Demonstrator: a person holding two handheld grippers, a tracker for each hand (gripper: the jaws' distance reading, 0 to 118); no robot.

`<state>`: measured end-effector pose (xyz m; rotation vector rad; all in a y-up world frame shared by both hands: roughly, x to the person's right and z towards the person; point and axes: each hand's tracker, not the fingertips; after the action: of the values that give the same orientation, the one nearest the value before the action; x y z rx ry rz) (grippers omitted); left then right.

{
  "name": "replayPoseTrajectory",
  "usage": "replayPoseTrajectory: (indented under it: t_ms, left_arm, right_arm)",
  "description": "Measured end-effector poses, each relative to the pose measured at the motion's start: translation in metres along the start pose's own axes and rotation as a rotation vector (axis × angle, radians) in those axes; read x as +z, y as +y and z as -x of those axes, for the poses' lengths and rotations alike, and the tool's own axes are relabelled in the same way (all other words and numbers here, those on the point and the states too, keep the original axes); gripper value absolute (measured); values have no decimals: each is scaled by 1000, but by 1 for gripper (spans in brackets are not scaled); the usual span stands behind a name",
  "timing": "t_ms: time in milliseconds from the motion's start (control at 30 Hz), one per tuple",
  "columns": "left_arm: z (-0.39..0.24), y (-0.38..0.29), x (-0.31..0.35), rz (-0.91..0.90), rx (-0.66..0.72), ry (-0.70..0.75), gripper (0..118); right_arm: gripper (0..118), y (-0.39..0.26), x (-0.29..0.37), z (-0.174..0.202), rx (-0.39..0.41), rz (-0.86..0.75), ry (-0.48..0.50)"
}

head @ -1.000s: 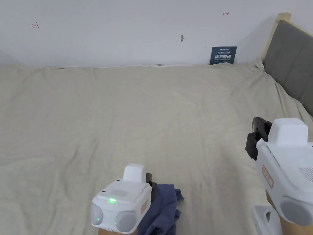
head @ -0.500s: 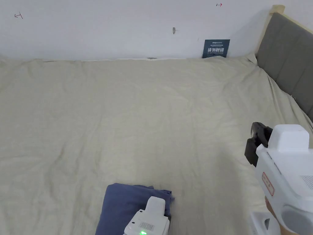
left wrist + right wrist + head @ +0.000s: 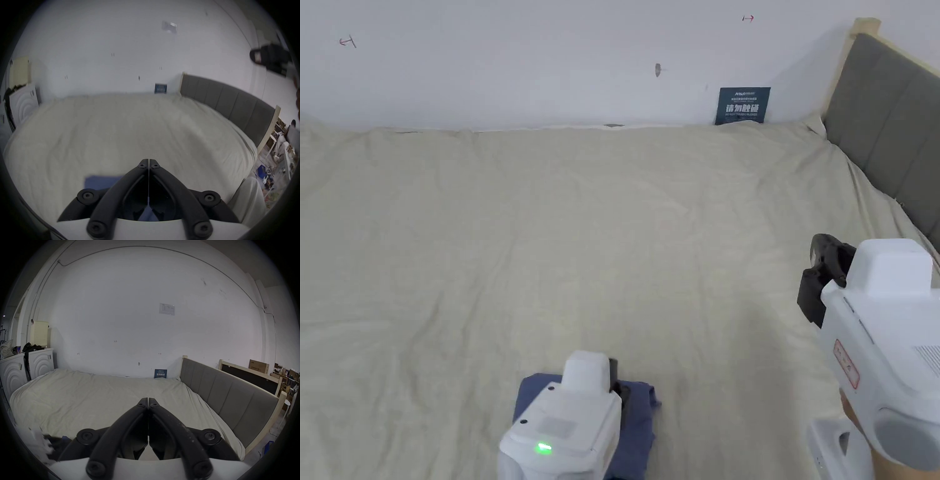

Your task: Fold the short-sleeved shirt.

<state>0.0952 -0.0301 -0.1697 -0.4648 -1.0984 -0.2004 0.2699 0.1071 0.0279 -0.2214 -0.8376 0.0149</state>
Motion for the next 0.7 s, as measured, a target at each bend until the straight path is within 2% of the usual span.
replayPoseTrajectory:
  t_ms: [167, 333, 700]
  left_arm:
    - [32, 54, 41, -150, -50, 64, 0]
    - [60, 93, 77, -283, -115, 196, 0]
    - [116, 110, 121, -385, -85, 343, 0]
  right_arm:
    - [2, 13, 7, 13, -1, -46, 18]
    - [2, 25, 12, 29, 10, -97, 32]
    - [2, 27, 17, 53, 53, -143, 40]
